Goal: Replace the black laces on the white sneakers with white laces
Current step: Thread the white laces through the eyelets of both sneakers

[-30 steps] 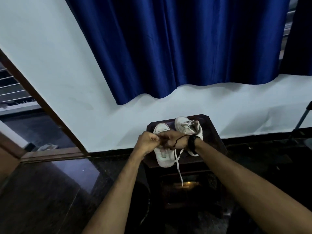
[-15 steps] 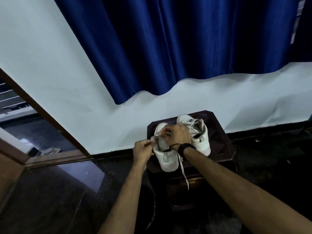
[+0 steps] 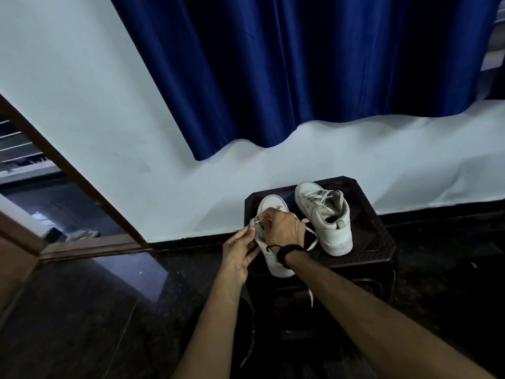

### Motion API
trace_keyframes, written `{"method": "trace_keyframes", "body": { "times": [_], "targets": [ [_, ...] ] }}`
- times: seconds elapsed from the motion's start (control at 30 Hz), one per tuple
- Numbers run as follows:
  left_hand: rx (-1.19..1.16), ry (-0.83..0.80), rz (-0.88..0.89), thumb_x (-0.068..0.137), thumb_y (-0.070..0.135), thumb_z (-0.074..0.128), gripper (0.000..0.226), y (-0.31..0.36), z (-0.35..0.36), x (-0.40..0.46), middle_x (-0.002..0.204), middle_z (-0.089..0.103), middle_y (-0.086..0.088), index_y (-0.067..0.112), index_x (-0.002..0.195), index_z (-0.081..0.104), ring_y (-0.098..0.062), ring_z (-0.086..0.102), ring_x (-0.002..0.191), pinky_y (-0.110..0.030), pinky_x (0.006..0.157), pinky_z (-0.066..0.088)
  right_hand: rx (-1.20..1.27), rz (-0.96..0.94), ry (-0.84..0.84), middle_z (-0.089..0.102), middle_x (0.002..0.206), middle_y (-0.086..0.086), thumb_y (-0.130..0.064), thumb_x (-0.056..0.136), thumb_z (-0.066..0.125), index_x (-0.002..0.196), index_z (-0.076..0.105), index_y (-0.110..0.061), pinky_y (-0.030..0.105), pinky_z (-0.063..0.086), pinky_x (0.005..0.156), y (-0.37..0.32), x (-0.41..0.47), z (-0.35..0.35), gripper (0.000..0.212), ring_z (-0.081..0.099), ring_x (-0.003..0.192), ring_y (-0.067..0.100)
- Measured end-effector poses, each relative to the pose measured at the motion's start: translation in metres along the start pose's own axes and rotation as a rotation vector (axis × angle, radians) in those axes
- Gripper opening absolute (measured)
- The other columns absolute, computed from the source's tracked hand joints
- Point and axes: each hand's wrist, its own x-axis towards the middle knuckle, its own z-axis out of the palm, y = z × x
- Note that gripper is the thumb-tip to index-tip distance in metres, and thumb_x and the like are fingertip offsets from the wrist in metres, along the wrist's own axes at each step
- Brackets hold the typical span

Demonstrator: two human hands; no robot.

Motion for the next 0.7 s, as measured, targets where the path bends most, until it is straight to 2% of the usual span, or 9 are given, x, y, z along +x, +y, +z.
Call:
{"method": "trace_keyframes", "body": {
  "times": [0.17, 0.27, 0.37, 0.47, 0.53, 0.6, 0.67, 0.7],
  "targets": [
    [0.006, 0.024, 0.035, 0.084, 0.011, 0.074, 0.024, -0.003, 0.001, -0.001, 0.092, 0.076, -0.003, 0.011, 0.108, 0.071, -0.015, 0.069, 0.086, -0.038, 0.086, 0.056, -0.104, -0.045, 0.025, 0.070, 0.089, 0.005, -0.043, 0.090, 0.047, 0.096, 0.067, -0.024, 0.030, 0.044, 0.064, -0.003, -0.004, 0.000, 0.029, 0.067, 0.086, 0.026],
    [0.072, 0.038, 0.116, 0.084, 0.012, 0.074, 0.020, -0.005, 0.004, -0.003, 0.086, 0.076, 0.003, 0.015, 0.104, 0.073, -0.008, 0.070, 0.081, -0.032, 0.078, 0.058, -0.144, -0.097, 0.029, 0.069, 0.085, 0.005, -0.041, 0.088, 0.047, 0.093, 0.066, -0.021, 0.029, 0.040, 0.060, -0.005, -0.003, 0.000, 0.028, 0.067, 0.081, 0.027],
    [0.127, 0.038, 0.177, 0.087, 0.016, 0.073, 0.018, -0.006, 0.006, -0.003, 0.090, 0.077, 0.002, 0.017, 0.105, 0.074, -0.008, 0.071, 0.082, -0.025, 0.070, 0.057, -0.216, -0.194, 0.040, 0.068, 0.069, 0.005, -0.036, 0.081, 0.059, 0.080, 0.063, -0.019, 0.028, 0.040, 0.054, -0.007, 0.000, 0.002, 0.017, 0.067, 0.063, 0.026],
    [0.066, 0.110, 0.124, 0.087, 0.017, 0.073, 0.012, -0.003, 0.004, 0.007, 0.085, 0.076, -0.002, 0.012, 0.098, 0.075, -0.014, 0.071, 0.079, -0.028, 0.069, 0.056, -0.277, -0.197, 0.095, 0.060, 0.051, 0.002, -0.044, 0.076, 0.065, 0.064, 0.059, -0.020, 0.023, 0.036, 0.047, -0.007, 0.001, 0.005, 0.028, 0.059, 0.043, 0.022],
    [0.013, 0.148, 0.084, 0.083, 0.006, 0.075, 0.010, 0.001, 0.008, 0.013, 0.080, 0.075, -0.005, 0.006, 0.093, 0.074, -0.018, 0.069, 0.075, -0.031, 0.072, 0.056, -0.254, -0.200, 0.144, 0.058, 0.050, 0.001, -0.046, 0.076, 0.064, 0.064, 0.058, -0.020, 0.023, 0.039, 0.047, -0.006, -0.001, 0.006, 0.029, 0.058, 0.042, 0.022],
    [0.009, 0.174, 0.082, 0.081, -0.002, 0.073, 0.011, 0.004, 0.015, 0.016, 0.081, 0.074, -0.012, 0.000, 0.092, 0.073, -0.021, 0.067, 0.070, -0.030, 0.069, 0.057, -0.242, -0.206, 0.173, 0.060, 0.051, 0.002, -0.045, 0.075, 0.064, 0.069, 0.058, -0.022, 0.024, 0.038, 0.046, -0.003, 0.000, 0.004, 0.025, 0.058, 0.042, 0.023],
    [-0.037, 0.187, 0.102, 0.087, -0.005, 0.061, 0.010, 0.009, 0.016, 0.018, 0.081, 0.070, -0.015, 0.002, 0.086, 0.069, -0.021, 0.065, 0.068, -0.025, 0.063, 0.056, -0.269, -0.230, 0.154, 0.063, 0.056, 0.003, -0.045, 0.077, 0.061, 0.075, 0.059, -0.022, 0.025, 0.033, 0.049, 0.000, 0.002, 0.000, 0.024, 0.061, 0.047, 0.024],
    [-0.114, 0.170, 0.099, 0.091, -0.004, 0.053, 0.017, 0.014, 0.014, 0.018, 0.080, 0.068, -0.013, 0.006, 0.084, 0.064, -0.021, 0.064, 0.070, -0.026, 0.065, 0.056, -0.277, -0.240, 0.138, 0.065, 0.060, 0.003, -0.046, 0.080, 0.056, 0.077, 0.060, -0.022, 0.027, 0.033, 0.051, 0.003, 0.002, -0.002, 0.025, 0.063, 0.052, 0.025]
  ]
}}
